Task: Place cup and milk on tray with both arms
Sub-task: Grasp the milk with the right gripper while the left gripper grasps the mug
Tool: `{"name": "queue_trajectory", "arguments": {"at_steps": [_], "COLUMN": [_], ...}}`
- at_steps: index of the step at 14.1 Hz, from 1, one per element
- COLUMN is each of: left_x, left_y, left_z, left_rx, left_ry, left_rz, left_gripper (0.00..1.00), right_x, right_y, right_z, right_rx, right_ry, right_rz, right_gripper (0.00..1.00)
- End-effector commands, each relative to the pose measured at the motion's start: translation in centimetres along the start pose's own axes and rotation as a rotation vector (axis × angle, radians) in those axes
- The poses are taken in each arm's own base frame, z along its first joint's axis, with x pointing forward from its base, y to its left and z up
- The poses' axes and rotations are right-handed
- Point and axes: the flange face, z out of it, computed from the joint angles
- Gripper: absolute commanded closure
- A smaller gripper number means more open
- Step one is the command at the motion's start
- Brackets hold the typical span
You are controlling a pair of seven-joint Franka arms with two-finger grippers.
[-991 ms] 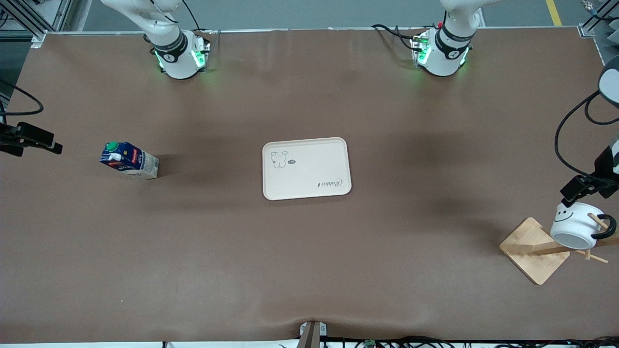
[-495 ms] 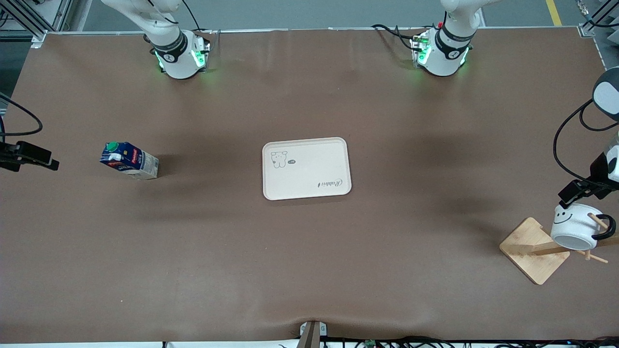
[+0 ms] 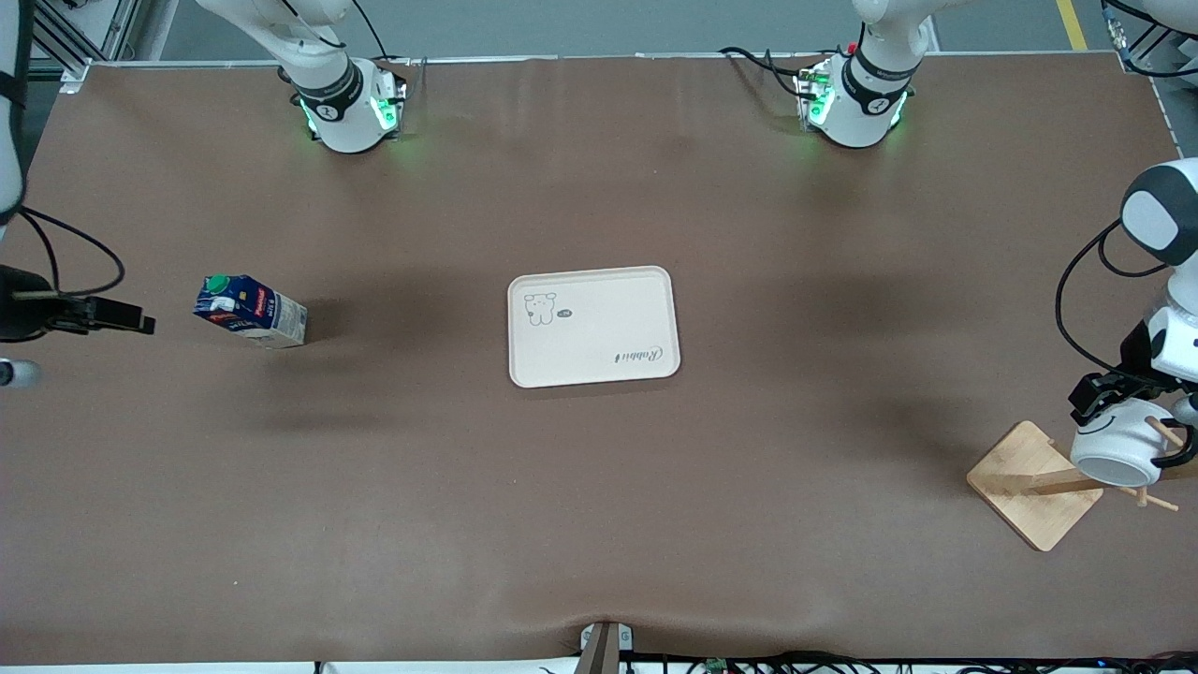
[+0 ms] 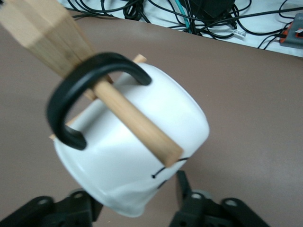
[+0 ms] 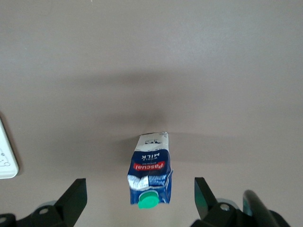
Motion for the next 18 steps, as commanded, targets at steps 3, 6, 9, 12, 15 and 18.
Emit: {"name": "queue_trajectory", "arguments": {"at_steps": [3,6,9,12,15,18], "left_x": [0.1,0.1,0.6,0.5,0.1,-0.7], "left_y": [2.4,4.1,4.3,5.2,6.7,8.6], "left_z": [-0.9,-1.5,-3.6,-5.8,-7.6,-9.3], "left_rx": [-0.031,-0.044,-0.034,-0.03,-0.031,-0.031], "left_ry": [0.024,0.033,0.063,0.049,0.018,-0.021], "left_rz": [0.046,0.099,0.171,0.216,0.233,0.228], "left_gripper": [1.0,1.0,1.0,1.0,1.0,1.0], "right_x": [-2.0,-5.5,-6.4,-6.6,-6.8,-7.4], "right_y": [0.5,0.2,0.6,0.7,0.7,0.9], "right_z": [4.2,8.3,9.8,10.3,11.0,12.4], "right_rx": [-0.006,-0.02,-0.024,-0.021,-0.017,-0.014], "right_ry": [-0.01,0.071,0.073,0.059,0.048,0.044], "right_rz": [-0.007,-0.007,-0.108,-0.125,-0.121,-0.109], "right_gripper": [0.0,0.0,0.0,0.0,0.0,0.0]}}
